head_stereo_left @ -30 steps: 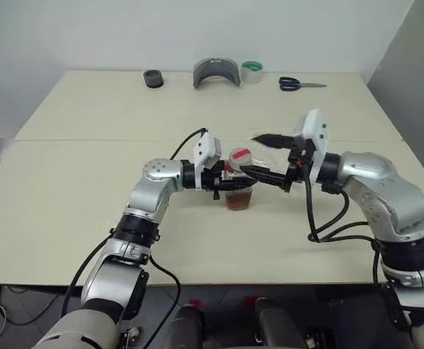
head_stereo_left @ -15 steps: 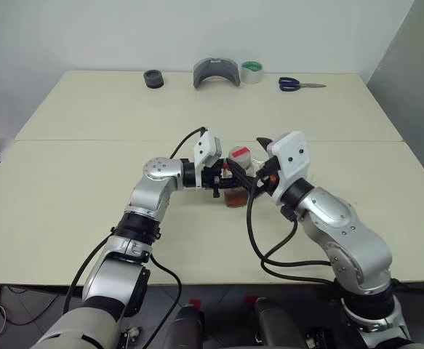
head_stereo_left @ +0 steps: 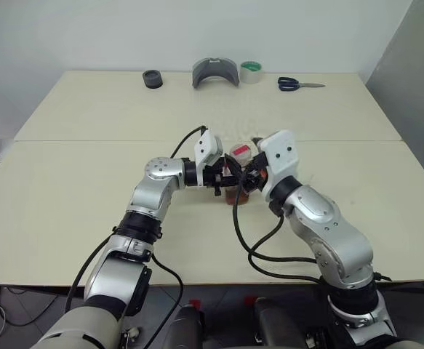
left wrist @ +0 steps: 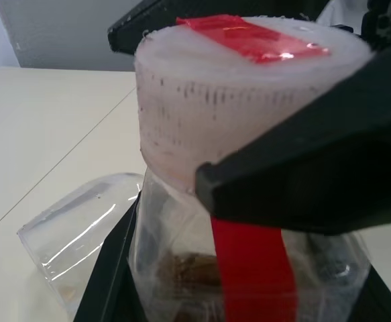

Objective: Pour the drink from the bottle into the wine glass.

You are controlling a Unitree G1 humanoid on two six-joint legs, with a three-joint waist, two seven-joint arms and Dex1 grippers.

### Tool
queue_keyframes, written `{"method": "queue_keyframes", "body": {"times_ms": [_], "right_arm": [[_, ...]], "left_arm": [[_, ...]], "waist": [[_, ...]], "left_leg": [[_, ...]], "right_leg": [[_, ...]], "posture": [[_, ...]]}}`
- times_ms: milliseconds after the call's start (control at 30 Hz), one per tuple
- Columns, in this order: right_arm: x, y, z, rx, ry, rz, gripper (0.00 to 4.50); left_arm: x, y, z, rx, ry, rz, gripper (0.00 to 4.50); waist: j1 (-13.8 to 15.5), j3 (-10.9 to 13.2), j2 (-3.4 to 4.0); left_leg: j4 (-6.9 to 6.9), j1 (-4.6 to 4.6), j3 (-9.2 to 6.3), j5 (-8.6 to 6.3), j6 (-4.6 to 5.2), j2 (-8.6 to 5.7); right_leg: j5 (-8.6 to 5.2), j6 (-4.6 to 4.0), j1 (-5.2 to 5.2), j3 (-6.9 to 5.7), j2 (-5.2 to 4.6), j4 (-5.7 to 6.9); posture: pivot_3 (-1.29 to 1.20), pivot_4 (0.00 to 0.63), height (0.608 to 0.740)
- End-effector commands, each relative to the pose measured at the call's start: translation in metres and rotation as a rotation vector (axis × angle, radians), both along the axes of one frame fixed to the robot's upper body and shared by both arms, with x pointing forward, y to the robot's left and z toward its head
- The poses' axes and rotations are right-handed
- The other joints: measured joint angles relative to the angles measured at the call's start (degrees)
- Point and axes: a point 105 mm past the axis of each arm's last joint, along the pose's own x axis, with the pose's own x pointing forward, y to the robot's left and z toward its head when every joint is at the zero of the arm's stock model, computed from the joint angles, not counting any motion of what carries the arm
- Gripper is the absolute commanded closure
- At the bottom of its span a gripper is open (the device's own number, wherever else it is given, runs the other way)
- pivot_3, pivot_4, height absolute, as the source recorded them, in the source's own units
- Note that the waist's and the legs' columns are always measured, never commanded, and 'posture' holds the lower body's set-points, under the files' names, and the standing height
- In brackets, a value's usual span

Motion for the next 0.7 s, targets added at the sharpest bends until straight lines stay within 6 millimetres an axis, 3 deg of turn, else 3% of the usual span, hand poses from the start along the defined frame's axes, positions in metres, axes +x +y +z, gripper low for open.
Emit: {"method": "queue_keyframes", "body": {"times_ms": [33, 67, 233, 367, 433, 533, 667, 700], "right_arm": [[0.001, -0.004, 0.017, 0.023, -0.074, -0.018, 2.17], [0.001, -0.004, 0.017, 0.025, -0.076, -0.017, 2.52], [-0.002, 0.002, 0.017, 0.026, -0.077, 0.049, 2.57], [-0.013, 0.012, 0.016, -0.048, -0.111, 0.347, 2.57], [-0.016, 0.008, 0.016, -0.07, -0.102, 0.503, 2.57], [-0.003, -0.009, 0.013, -0.144, 0.014, 0.683, 2.57], [0.01, -0.021, 0.015, -0.141, 0.065, 0.671, 2.57], [0.014, -0.023, 0.016, -0.13, 0.056, 0.634, 2.22]], "left_arm": [[-0.003, -0.002, 0.016, -0.024, -0.064, -0.017, 2.76], [-0.003, -0.002, 0.016, -0.023, -0.064, -0.018, 2.76], [-0.004, 0.0, 0.015, -0.018, -0.06, -0.026, 2.76], [-0.01, 0.0, 0.014, -0.002, -0.061, -0.075, 2.76], [-0.012, 0.0, 0.015, 0.003, -0.06, -0.095, 2.76], [-0.015, 0.003, 0.015, 0.036, -0.084, -0.124, 2.76], [-0.014, 0.005, 0.014, 0.04, -0.098, -0.115, 2.78], [-0.013, 0.005, 0.015, 0.037, -0.098, -0.111, 2.78]], "waist": [[0.0, 0.0, 0.0], [0.0, 0.0, 0.0], [-0.01, 0.0, 0.0], [-0.04, 0.0, 0.0], [-0.07, 0.01, 0.01], [-0.18, 0.03, 0.03], [-0.23, 0.04, 0.04], [-0.23, 0.04, 0.04]], "left_leg": [[0.0, 0.0, 0.01, 0.0, 0.0, 0.0], [0.0, 0.0, 0.01, 0.0, 0.0, 0.0], [0.0, 0.01, 0.0, 0.0, 0.0, 0.0], [0.0, 0.0, 0.02, 0.0, 0.0, -0.02], [0.0, 0.01, 0.02, 0.0, 0.01, -0.02], [-0.01, 0.03, 0.04, 0.0, 0.02, -0.02], [-0.05, 0.06, -0.01, -0.01, 0.03, 0.05], [-0.05, 0.05, -0.02, -0.01, 0.02, 0.05]], "right_leg": [[0.0, 0.0, 0.0, 0.0, 0.0, 0.0], [0.0, 0.0, 0.0, 0.0, 0.0, 0.0], [0.0, 0.0, 0.0, 0.0, 0.0, 0.0], [0.0, 0.0, 0.0, 0.0, 0.0, -0.01], [0.0, 0.0, 0.02, -0.02, 0.0, -0.02], [0.0, 0.0, 0.04, -0.02, 0.01, -0.04], [0.0, -0.01, 0.05, -0.05, 0.07, -0.03], [0.0, -0.02, 0.05, -0.05, 0.07, -0.03]], "posture": [[0.0, 0.15, 0.74], [0.0, 0.15, 0.74], [0.0, 0.15, 0.74], [0.0, 0.15, 0.74], [0.0, 0.15, 0.74], [0.0, 0.15, 0.74], [0.0, 0.15, 0.74], [0.0, 0.15, 0.74]]}}
